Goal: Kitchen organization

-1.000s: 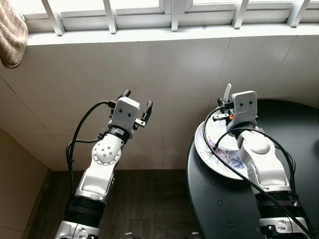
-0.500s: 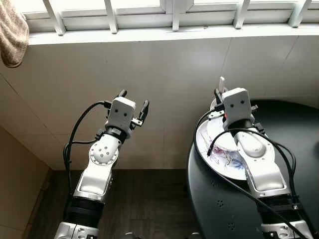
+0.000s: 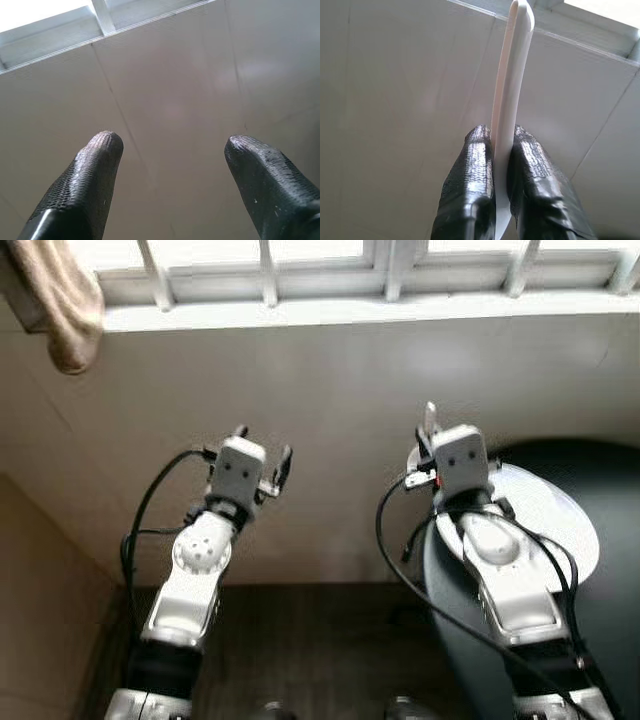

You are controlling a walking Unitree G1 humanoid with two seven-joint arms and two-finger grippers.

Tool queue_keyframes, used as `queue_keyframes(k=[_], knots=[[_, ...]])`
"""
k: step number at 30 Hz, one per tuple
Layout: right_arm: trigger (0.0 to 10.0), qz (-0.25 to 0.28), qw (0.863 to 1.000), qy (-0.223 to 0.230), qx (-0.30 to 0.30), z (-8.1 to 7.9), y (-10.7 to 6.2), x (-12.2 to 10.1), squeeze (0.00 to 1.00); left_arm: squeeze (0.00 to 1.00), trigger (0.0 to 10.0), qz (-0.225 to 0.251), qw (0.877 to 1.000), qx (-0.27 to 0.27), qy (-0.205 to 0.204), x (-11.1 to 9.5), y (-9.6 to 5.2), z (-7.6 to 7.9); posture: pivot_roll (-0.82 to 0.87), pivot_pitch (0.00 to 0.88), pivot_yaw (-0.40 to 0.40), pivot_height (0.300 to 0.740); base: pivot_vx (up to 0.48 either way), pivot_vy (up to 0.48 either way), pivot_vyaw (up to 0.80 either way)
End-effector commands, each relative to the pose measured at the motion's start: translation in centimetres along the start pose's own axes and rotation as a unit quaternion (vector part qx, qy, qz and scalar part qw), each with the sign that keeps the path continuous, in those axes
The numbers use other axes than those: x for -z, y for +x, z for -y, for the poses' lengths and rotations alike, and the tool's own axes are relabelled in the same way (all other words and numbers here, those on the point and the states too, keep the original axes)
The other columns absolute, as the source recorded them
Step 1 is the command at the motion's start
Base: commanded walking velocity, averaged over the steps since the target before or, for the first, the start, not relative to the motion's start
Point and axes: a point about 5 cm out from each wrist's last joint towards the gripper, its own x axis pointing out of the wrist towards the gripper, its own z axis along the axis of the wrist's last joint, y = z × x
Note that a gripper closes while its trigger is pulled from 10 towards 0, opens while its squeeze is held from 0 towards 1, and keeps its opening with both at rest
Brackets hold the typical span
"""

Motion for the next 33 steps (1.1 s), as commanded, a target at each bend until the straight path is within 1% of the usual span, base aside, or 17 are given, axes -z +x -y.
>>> queue_keyframes(k=[1,6,12,19,21,22,23,26,28,30,33], knots=[[0.0,0.012,1.0,0.003,0.003,0.1,0.0,-0.5,0.0,0.0,10.0,0.005,1.0,0.008,-0.001,-0.3,0.2,0.3,-0.12,0.03,0.033,0.74,0.0,0.48,0.0],[0.0,0.012,1.0,0.007,-0.001,-0.3,-0.2,-0.4,0.0,0.0,10.0,0.006,1.0,0.008,-0.001,-0.4,0.1,0.3,-0.12,0.03,0.035,0.74,0.0,0.365,0.0],[0.0,0.018,1.0,0.003,-0.011,-0.7,-0.4,-0.5,0.0,0.0,10.0,0.011,1.0,0.003,0.001,-0.5,0.1,0.2,-0.12,0.032,0.036,0.74,0.0,0.0,0.8],[0.0,0.016,0.999,0.011,-0.025,-1.6,-1.0,-0.5,0.0,0.0,10.0,0.006,1.0,0.005,0.023,-0.2,-0.3,0.3,-0.11,0.034,0.037,0.74,0.0,0.0,0.8],[0.0,0.016,0.999,0.012,-0.025,-1.7,-1.0,-0.5,0.0,0.0,10.0,0.006,1.0,0.005,0.024,-0.2,-0.3,0.3,-0.11,0.034,0.037,0.74,0.0,0.0,0.8],[0.0,0.015,0.999,0.013,-0.029,-1.9,-1.2,-0.4,0.0,0.0,10.0,0.007,1.0,0.005,0.028,-0.2,-0.4,0.3,-0.11,0.034,0.037,0.74,0.0,0.0,0.8],[0.0,0.013,0.999,0.018,-0.04,-2.7,-1.8,-0.3,0.0,0.0,10.0,0.006,0.999,0.003,0.034,0.0,-0.7,0.3,-0.11,0.039,0.037,0.74,0.0,0.0,0.8],[0.0,0.011,0.999,0.019,-0.047,-3.3,-2.2,-0.1,0.0,0.0,10.0,0.003,0.999,0.0,0.036,0.1,-1.0,0.3,-0.11,0.041,0.036,0.74,0.0,0.0,0.8],[0.0,0.017,0.999,0.013,-0.049,-3.5,-2.2,-0.3,0.0,0.0,10.0,0.003,0.999,-0.001,0.036,0.1,-1.2,0.4,-0.11,0.041,0.035,0.74,0.0,0.0,0.8],[0.0,0.028,0.999,0.004,-0.044,-3.2,-1.8,-0.6,0.0,0.0,10.0,0.007,0.999,-0.01,0.032,-0.1,-1.1,0.4,-0.11,0.039,0.034,0.74,0.0,0.0,0.8],[0.0,0.032,0.999,0.002,-0.041,-3.1,-1.7,-0.8,0.0,0.0,10.0,0.009,0.999,-0.012,0.03,-0.2,-1.1,0.4,-0.11,0.039,0.034,0.74,0.0,0.0,0.8]])
